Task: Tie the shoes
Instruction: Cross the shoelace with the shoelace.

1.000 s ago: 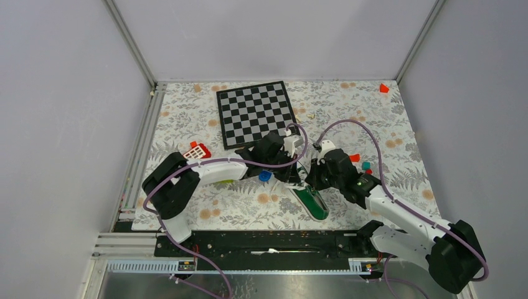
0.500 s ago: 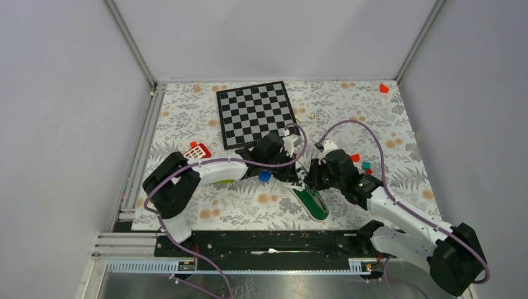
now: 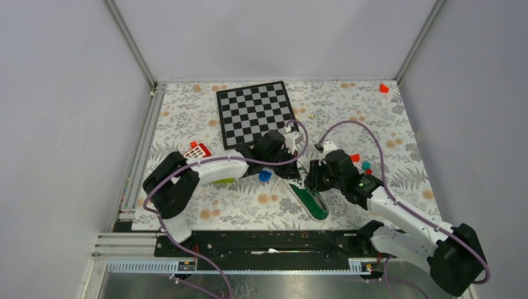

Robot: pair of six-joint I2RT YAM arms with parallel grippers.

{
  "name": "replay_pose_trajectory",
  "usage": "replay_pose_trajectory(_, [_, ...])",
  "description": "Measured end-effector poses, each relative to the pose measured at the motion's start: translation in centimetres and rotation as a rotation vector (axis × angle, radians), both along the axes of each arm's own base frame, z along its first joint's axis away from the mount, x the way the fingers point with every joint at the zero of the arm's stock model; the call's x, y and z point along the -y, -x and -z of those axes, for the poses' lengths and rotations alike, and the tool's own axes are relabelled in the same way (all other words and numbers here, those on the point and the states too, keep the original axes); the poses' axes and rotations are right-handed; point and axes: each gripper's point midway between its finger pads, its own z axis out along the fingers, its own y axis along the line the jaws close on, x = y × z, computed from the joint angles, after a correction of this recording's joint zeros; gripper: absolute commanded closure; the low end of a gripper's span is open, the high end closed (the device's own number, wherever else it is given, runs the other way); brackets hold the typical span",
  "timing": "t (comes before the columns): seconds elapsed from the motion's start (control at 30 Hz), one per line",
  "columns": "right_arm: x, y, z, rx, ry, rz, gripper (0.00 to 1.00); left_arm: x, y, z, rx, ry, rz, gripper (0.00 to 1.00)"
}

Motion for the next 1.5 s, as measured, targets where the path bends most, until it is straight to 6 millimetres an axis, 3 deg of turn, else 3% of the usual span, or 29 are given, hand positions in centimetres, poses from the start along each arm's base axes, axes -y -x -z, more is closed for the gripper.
replay_pose_trajectory(0.07, [0.6, 0.0, 0.2, 0.002, 0.029, 0.01, 0.53, 0.2, -0.2, -0.3, 0.006, 0.006, 0.001, 1.0])
replay_pose_trajectory(0.3, [3.0, 0.3, -0.7, 0.023, 0.077, 0.082, 0.53, 0.2, -0.2, -0.4, 0.007, -0.001, 0.006, 1.0])
replay_pose_trajectory(0.43, [4.2, 1.4, -0.5, -0.019, 0.083, 0.12, 0.52, 0.1, -0.1, 0.0, 0.002, -0.009, 0.006, 1.0])
replay_pose_trajectory(0.7, [3.6, 3.4, 1.4, -0.157, 0.055, 0.113, 0.54, 0.0, -0.1, 0.2, -0.003, -0.018, 0.008, 1.0])
replay_pose_trajectory(0.8, [3.6, 4.5, 3.1, -0.238, 0.071, 0.11, 0.58, -0.1, 0.0, 0.3, -0.004, -0.023, 0.01, 1.0])
replay_pose_trajectory(0.9, [3.8, 5.0, 3.8, -0.274, 0.082, 0.119, 0.81, -0.1, 0.0, 0.4, -0.004, -0.027, 0.011, 1.0])
replay_pose_trajectory(0.93, [3.9, 5.1, 3.8, -0.276, 0.082, 0.122, 0.97, -0.1, 0.0, 0.4, -0.004, -0.027, 0.011, 1.0])
replay_pose_trajectory(0.97, [3.9, 5.1, 3.8, -0.279, 0.077, 0.127, 1.0, -0.1, 0.0, 0.4, -0.004, -0.027, 0.011, 1.0])
replay_pose_trajectory(1.33, [2.1, 7.0, 3.3, -0.336, -0.108, 0.156, 1.0, 0.2, -0.4, -0.2, 0.02, -0.02, 0.018, 1.0])
replay_pose_trajectory(1.37, [1.8, 7.2, 3.3, -0.341, -0.129, 0.161, 0.93, 0.2, -0.4, -0.2, 0.021, -0.02, 0.019, 1.0])
replay_pose_trajectory(1.4, [1.5, 7.5, 3.3, -0.35, -0.15, 0.166, 0.71, 0.2, -0.4, -0.2, 0.023, -0.02, 0.02, 1.0])
replay_pose_trajectory(1.47, [1.0, 7.7, 3.1, -0.365, -0.181, 0.177, 0.49, 0.1, -0.4, -0.2, 0.025, -0.023, 0.023, 1.0])
replay_pose_trajectory(1.5, [0.7, 7.8, 2.9, -0.369, -0.193, 0.176, 0.45, 0.1, -0.4, -0.2, 0.026, -0.024, 0.025, 1.0])
